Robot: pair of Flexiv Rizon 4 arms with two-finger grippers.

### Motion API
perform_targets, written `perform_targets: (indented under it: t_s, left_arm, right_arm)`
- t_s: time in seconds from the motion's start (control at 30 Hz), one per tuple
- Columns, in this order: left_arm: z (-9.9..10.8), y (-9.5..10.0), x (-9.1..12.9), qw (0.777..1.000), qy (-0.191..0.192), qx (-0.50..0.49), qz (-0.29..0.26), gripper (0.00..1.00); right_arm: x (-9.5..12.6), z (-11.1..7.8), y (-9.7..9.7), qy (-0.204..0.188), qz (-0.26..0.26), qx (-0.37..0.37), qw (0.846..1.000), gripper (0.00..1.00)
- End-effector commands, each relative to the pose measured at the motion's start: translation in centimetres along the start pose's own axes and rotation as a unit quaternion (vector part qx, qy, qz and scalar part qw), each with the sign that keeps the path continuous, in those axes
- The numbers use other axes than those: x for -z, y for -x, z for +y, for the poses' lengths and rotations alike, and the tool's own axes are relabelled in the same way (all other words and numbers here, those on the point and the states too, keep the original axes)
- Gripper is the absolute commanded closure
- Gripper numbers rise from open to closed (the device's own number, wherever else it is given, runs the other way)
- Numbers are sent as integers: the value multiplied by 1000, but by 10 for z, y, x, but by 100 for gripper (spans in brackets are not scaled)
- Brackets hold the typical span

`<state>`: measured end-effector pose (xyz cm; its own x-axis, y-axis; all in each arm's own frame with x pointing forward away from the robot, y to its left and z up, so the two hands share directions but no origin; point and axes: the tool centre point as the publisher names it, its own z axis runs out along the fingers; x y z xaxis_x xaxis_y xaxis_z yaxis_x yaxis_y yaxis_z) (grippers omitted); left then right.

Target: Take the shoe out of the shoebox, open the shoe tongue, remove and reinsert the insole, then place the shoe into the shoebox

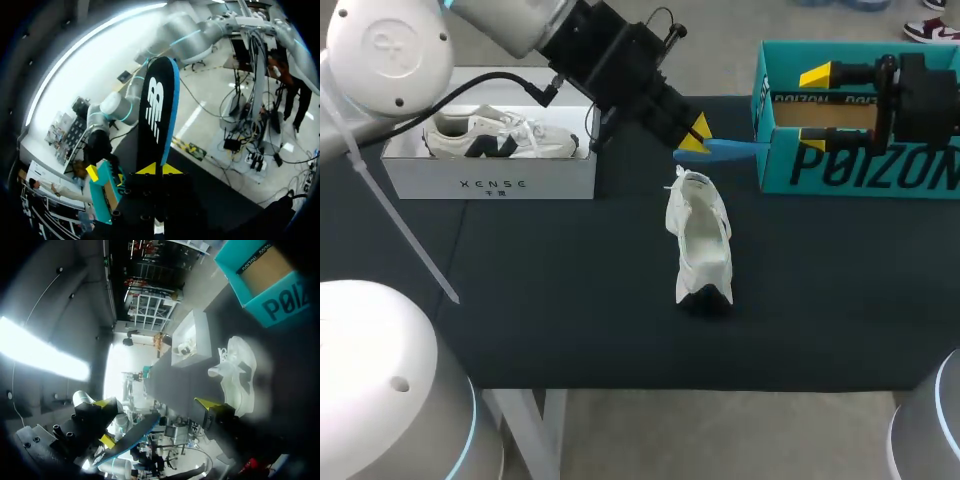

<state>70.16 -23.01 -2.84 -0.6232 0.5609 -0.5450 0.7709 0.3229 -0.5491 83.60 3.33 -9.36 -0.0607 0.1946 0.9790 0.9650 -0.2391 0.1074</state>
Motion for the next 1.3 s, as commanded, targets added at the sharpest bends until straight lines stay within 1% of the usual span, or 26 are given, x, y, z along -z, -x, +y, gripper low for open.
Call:
perform_targets:
  t_s: [0.03, 0.33, 0.37, 0.4, 0.5, 0.53, 0.6, 0.63, 0.67, 0.73, 0.77, 0.8, 0.87, 1.03, 1.1, 1.17, 1.3]
  left_arm:
    - [-6, -6, 5, 935, 175, -220, -215, 100]
    - [-6, -6, 5, 935, 175, -220, -215, 100]
    - [0, -10, 1, 906, 195, -290, -240, 100]
    - [6, -12, -2, 881, 198, -348, -252, 100]
    - [14, -13, -7, 851, 181, -402, -287, 100]
    - [16, -12, -8, 855, 157, -397, -294, 100]
    - [19, -9, -11, 850, 148, -405, -303, 100]
    - [21, -7, -12, 854, 135, -401, -304, 100]
    - [23, -4, -13, 852, 129, -400, -312, 100]
    - [28, 0, -16, 859, 110, -391, -311, 100]
    - [31, 2, -17, 856, 104, -395, -316, 100]
    - [33, 3, -18, 859, 99, -394, -311, 100]
    - [37, 5, -22, 859, 92, -398, -310, 100]
    - [47, 4, -34, 864, 82, -405, -288, 100]
    - [49, 5, -39, 871, 79, -392, -284, 100]
    - [54, 7, -45, 873, 84, -388, -284, 100]
    - [62, 14, -56, 886, 96, -350, -288, 100]
  right_arm:
    - [-1, 0, 0, 0, -1, 0, 1000, 0]
    - [-1, 0, 0, 0, -1, 0, 1000, 0]
    - [-1, 0, 0, 0, -1, 0, 1000, 0]
    - [-1, 0, 0, 0, -1, 0, 1000, 0]
    - [-1, 0, 0, 0, -1, 0, 1000, 0]
    - [-1, 0, 0, 0, -1, 0, 1000, 0]
    - [-1, 0, 0, 0, -1, 0, 1000, 0]
    - [-1, -1, 0, 2, -2, -1, 1000, 0]
    - [-1, -2, 0, -5, -1, 1, 1000, 0]
    - [-2, -3, -1, -13, 19, 2, 1000, 0]
    - [-3, -4, -3, -20, 22, 5, 1000, 0]
    - [-4, -5, -4, -27, 19, 9, 999, 0]
    - [-6, -7, -7, -33, 35, 13, 999, 0]
    - [-9, -11, -13, -43, 39, 19, 998, 0]
    - [-13, -13, -13, -47, 36, 19, 998, 0]
    - [-16, -15, -13, -48, 26, 21, 998, 0]
    - [-20, -21, -16, -51, 33, 28, 998, 0]
